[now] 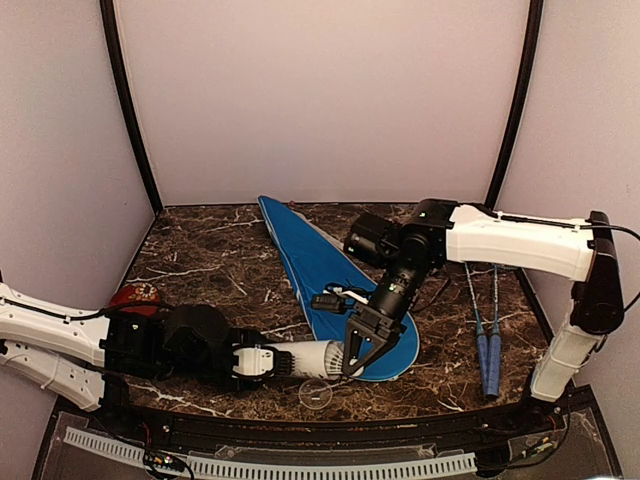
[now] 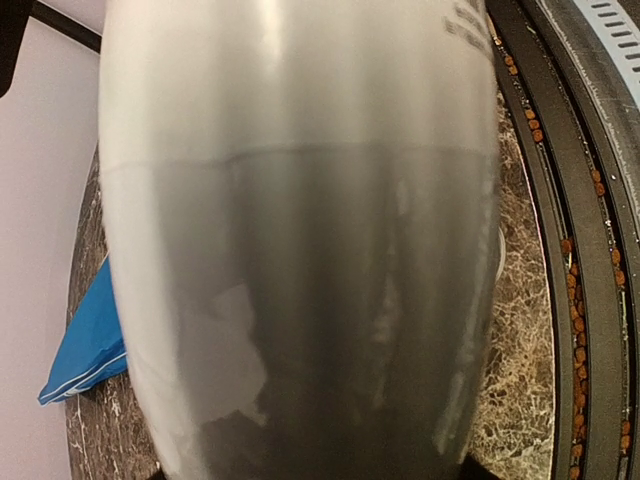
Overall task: Pack up the badminton gear
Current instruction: Place the shuttlecock in the shuttle tube.
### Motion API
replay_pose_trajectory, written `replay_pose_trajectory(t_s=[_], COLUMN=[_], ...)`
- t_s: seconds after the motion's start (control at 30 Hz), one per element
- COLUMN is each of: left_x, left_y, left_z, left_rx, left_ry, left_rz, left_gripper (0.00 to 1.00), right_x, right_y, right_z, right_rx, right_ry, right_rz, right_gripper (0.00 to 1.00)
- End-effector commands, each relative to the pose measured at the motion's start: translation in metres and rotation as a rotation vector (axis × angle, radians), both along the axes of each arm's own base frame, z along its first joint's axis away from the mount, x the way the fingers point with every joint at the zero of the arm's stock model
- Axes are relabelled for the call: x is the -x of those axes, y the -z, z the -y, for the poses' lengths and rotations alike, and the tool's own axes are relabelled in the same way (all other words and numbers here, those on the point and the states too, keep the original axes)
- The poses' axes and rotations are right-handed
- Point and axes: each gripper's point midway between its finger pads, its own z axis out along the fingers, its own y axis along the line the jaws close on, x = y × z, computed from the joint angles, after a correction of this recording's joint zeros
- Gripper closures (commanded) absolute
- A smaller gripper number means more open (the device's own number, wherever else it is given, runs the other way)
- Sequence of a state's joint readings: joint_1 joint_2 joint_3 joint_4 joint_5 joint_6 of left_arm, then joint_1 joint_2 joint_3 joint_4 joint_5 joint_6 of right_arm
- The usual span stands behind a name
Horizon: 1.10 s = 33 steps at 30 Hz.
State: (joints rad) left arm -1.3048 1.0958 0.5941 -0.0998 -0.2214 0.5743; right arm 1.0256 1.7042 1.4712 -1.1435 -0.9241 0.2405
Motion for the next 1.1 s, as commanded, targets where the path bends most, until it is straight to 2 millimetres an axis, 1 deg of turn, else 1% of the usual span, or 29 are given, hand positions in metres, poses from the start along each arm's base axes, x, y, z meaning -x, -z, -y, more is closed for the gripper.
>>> replay_pose_trajectory(t_s=[0.0,0.13,0.27,0.6,0.73,0.87,1.07], left_x=[0.006,0.005,0.003,0.003,0.010,0.019,0.030], left_y=[-0.023,-0.023,-0.024,-0.035,-0.046,-0.049,-0.043], left_z=[0.019,0.020,0.020,0.019,0.018,0.017,0.019], left_rx=[0.081,0.087,0.090,0.135,0.193,0.209,0.175], left_ry=[0.046,0.038,0.023,0.021,0.054,0.089,0.120], left_rz=[0.010,0.004,0.006,0.018,0.021,0.044,0.086], left_gripper=[0.44,0.44,0.44,0.44,0.45,0.46,0.46], right_x=[0.003,0.013,0.026,0.031,0.027,0.017,0.007], right_y=[-0.017,-0.019,-0.011,-0.015,-0.007,-0.010,-0.012], right_z=[-0.021,-0.025,-0.024,-0.024,-0.018,-0.019,-0.018], right_rx=[-0.127,-0.162,-0.146,-0.169,-0.141,-0.157,-0.148], right_ry=[-0.045,-0.055,-0.074,-0.051,-0.023,0.030,0.074], right_rz=[0.027,-0.033,-0.065,-0.099,-0.101,-0.113,-0.127], right_gripper=[0.81,0.81,0.81,0.81,0.81,0.80,0.78])
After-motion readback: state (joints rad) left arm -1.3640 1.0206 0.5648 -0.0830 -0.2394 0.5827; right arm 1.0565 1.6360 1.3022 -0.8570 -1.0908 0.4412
